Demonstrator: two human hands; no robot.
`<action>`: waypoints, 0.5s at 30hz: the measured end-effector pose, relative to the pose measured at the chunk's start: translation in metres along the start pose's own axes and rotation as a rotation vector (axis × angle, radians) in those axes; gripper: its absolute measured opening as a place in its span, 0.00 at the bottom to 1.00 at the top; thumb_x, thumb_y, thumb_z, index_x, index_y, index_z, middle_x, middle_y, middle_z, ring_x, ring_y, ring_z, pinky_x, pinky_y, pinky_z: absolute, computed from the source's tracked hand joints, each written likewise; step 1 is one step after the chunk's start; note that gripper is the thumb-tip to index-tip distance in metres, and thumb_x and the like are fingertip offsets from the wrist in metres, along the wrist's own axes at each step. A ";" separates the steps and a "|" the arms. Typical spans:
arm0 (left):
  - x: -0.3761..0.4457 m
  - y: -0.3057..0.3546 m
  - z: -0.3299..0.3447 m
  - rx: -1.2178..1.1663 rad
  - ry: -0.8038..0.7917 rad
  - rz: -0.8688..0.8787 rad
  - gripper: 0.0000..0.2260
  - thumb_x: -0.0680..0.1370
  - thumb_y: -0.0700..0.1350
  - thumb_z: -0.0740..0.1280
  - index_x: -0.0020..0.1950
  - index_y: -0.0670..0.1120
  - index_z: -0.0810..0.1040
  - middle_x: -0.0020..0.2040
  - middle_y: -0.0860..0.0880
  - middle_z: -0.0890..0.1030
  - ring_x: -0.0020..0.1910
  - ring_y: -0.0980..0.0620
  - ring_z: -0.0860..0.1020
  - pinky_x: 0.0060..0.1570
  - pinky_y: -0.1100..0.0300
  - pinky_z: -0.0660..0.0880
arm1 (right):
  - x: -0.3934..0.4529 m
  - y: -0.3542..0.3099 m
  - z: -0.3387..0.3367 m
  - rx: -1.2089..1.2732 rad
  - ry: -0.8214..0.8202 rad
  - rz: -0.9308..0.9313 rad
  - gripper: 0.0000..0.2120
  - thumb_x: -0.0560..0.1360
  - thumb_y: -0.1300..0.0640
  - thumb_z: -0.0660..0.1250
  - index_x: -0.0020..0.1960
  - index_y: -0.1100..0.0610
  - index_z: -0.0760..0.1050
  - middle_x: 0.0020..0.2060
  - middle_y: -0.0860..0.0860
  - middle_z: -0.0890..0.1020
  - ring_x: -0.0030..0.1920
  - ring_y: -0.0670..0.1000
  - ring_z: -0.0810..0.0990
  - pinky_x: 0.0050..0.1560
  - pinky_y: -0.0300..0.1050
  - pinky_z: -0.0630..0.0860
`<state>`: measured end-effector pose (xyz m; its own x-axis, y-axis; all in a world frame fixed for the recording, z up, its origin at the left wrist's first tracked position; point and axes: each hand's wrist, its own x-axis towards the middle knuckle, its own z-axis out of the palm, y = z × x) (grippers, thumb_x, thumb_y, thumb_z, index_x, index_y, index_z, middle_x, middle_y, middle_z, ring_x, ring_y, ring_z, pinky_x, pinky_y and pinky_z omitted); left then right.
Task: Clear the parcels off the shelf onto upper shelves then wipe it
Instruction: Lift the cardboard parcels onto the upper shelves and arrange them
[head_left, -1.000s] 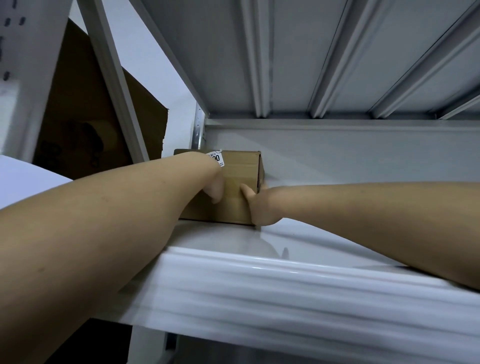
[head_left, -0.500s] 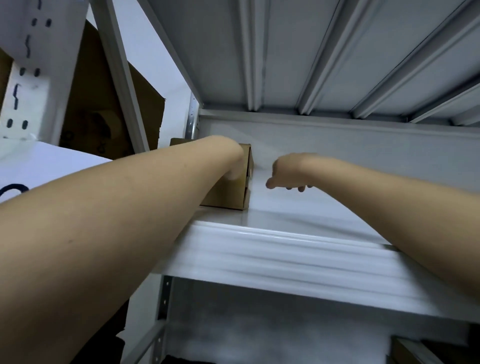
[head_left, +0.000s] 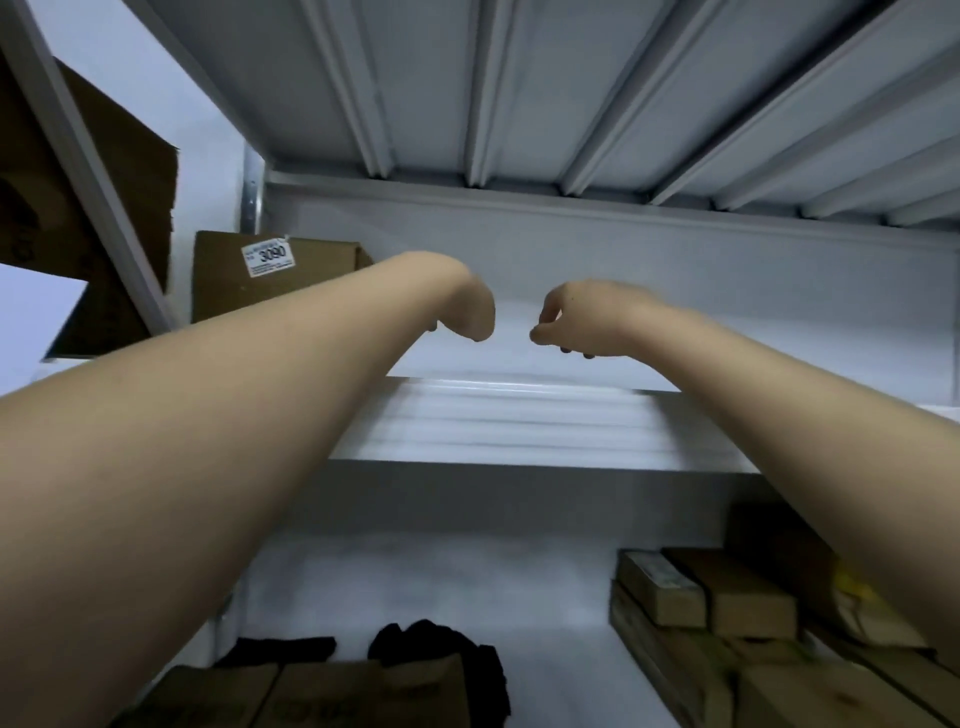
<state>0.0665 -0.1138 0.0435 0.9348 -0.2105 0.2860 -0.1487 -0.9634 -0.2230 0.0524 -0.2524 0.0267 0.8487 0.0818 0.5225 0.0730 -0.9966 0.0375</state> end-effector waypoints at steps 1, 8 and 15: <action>-0.004 0.016 -0.001 -0.031 0.005 0.004 0.17 0.81 0.42 0.54 0.67 0.36 0.69 0.61 0.39 0.75 0.46 0.40 0.75 0.57 0.50 0.72 | -0.009 0.015 -0.002 0.014 0.006 0.013 0.13 0.76 0.47 0.60 0.54 0.52 0.76 0.47 0.49 0.83 0.47 0.52 0.82 0.43 0.42 0.71; -0.032 0.114 0.005 -0.263 0.165 0.047 0.14 0.79 0.46 0.55 0.60 0.45 0.75 0.57 0.46 0.78 0.52 0.46 0.75 0.51 0.55 0.70 | -0.075 0.108 -0.004 0.146 0.124 0.050 0.11 0.76 0.48 0.59 0.54 0.47 0.77 0.51 0.47 0.82 0.51 0.52 0.79 0.46 0.44 0.73; -0.076 0.186 0.022 -0.317 0.539 -0.050 0.15 0.80 0.48 0.53 0.59 0.47 0.75 0.57 0.46 0.78 0.53 0.43 0.75 0.44 0.57 0.65 | -0.140 0.157 0.022 0.181 0.477 -0.023 0.14 0.79 0.52 0.56 0.55 0.51 0.80 0.52 0.49 0.80 0.52 0.55 0.77 0.44 0.45 0.69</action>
<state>-0.0248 -0.2734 -0.0396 0.6612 -0.1385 0.7373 -0.2749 -0.9592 0.0663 -0.0438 -0.4205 -0.0594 0.5153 0.0502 0.8555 0.2142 -0.9741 -0.0719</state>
